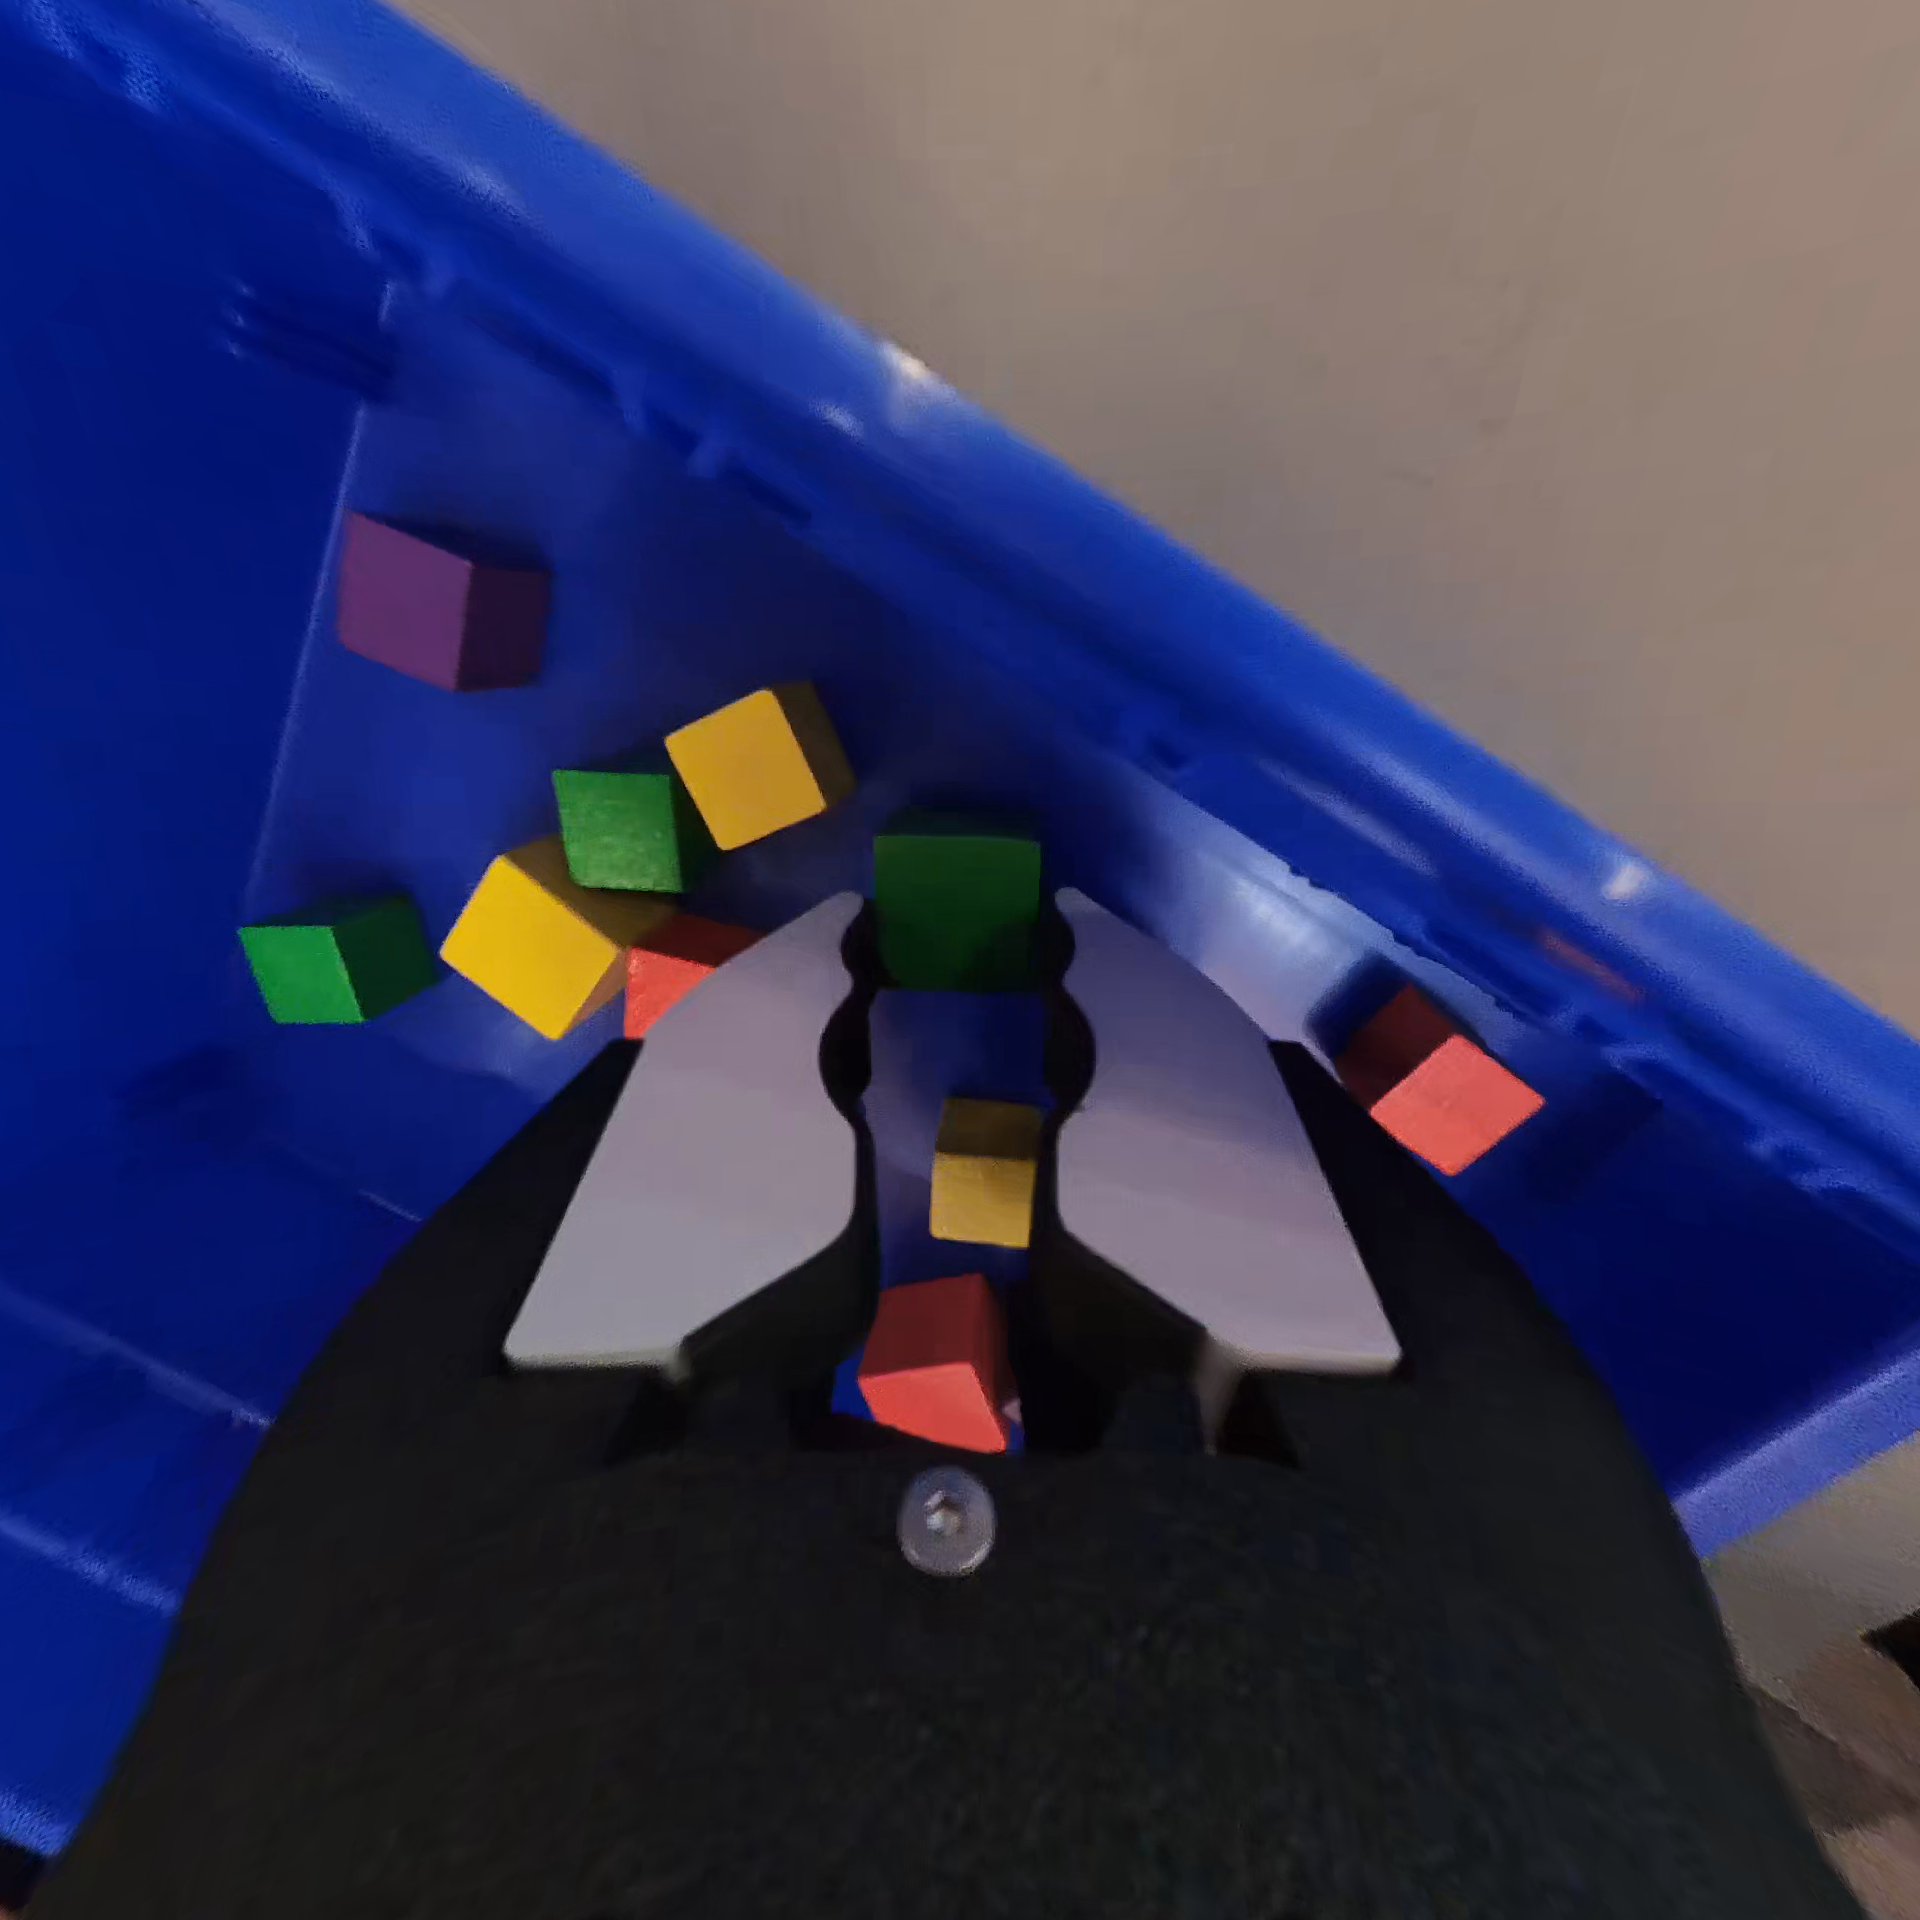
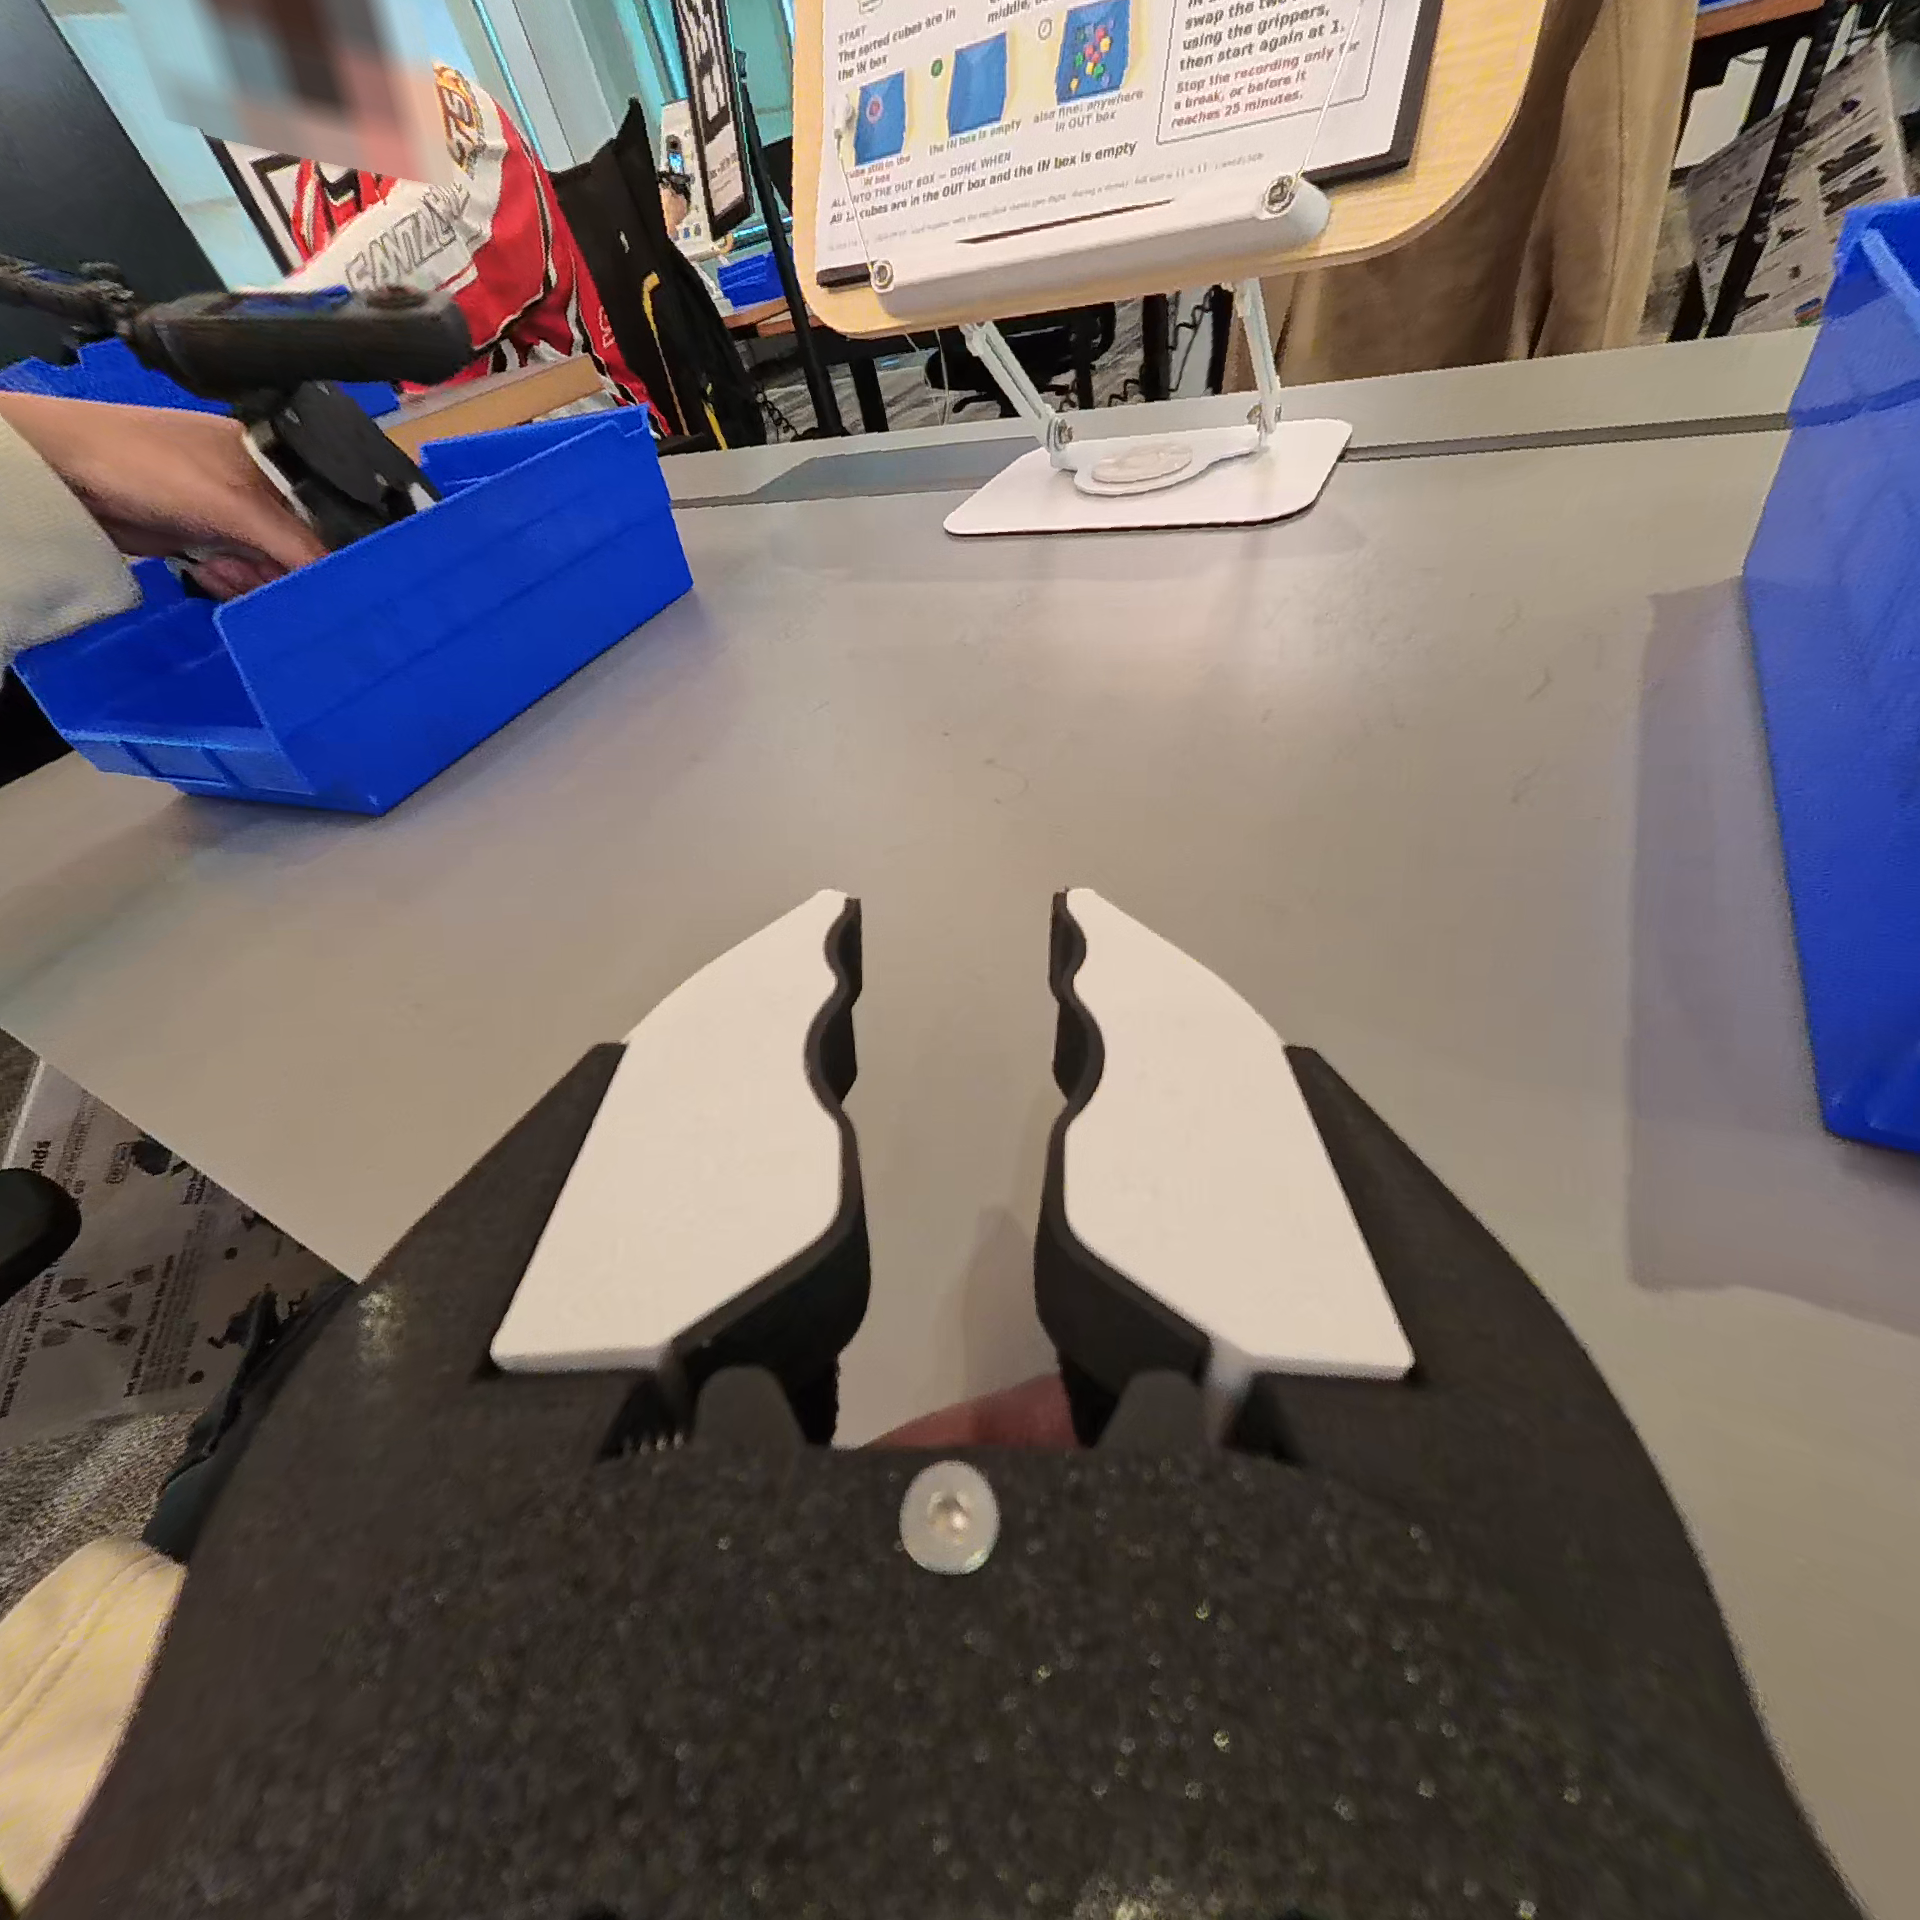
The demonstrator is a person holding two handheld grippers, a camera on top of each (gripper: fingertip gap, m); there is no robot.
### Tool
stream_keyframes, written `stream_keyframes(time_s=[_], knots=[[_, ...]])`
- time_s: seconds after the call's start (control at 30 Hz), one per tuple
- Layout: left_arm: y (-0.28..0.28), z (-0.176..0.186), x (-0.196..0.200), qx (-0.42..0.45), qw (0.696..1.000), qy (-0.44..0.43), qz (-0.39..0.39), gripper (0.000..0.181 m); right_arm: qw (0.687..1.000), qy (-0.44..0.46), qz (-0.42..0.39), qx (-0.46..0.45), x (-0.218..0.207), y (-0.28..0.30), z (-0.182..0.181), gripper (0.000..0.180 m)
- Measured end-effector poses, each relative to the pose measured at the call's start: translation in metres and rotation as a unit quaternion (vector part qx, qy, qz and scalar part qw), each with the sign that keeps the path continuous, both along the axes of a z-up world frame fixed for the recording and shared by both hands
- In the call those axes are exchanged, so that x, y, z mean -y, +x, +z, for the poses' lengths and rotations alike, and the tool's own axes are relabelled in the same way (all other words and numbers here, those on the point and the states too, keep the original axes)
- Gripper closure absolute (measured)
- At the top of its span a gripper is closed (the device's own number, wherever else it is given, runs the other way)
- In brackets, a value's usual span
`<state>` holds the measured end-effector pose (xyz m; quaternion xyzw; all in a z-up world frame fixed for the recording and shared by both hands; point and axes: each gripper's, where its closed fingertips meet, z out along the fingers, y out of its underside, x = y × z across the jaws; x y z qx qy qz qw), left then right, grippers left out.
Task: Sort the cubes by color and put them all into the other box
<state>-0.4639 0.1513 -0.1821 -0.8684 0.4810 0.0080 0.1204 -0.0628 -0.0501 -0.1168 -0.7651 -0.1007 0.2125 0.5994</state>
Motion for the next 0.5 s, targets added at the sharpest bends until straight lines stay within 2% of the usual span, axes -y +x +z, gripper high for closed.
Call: stream_keyframes(time_s=[0.1, 0.23, 0.37, 0.5], knots=[[-0.001, 0.018, 0.005, 0.024, 0.999, 0.042, -0.010, 0.152, 1.000, -0.002, -0.001, -0.001, 0.000, 0.001, 0.000, 0.147], [0.006, 0.077, 0.027, 0.146, 0.976, 0.163, 0.003, 0.152, 1.000, 0.001, -0.002, 0.000, 0.001, 0.003, 0.001, 0.147], [0.015, 0.142, 0.073, 0.263, 0.907, 0.324, 0.048, 0.152, 1.000, 0.006, -0.005, 0.007, 0.001, 0.006, 0.006, 0.148], [0.032, 0.173, 0.135, 0.337, 0.824, 0.447, 0.094, 0.152, 1.000, 0.020, -0.014, 0.013, 0.004, 0.013, 0.017, 0.149]])
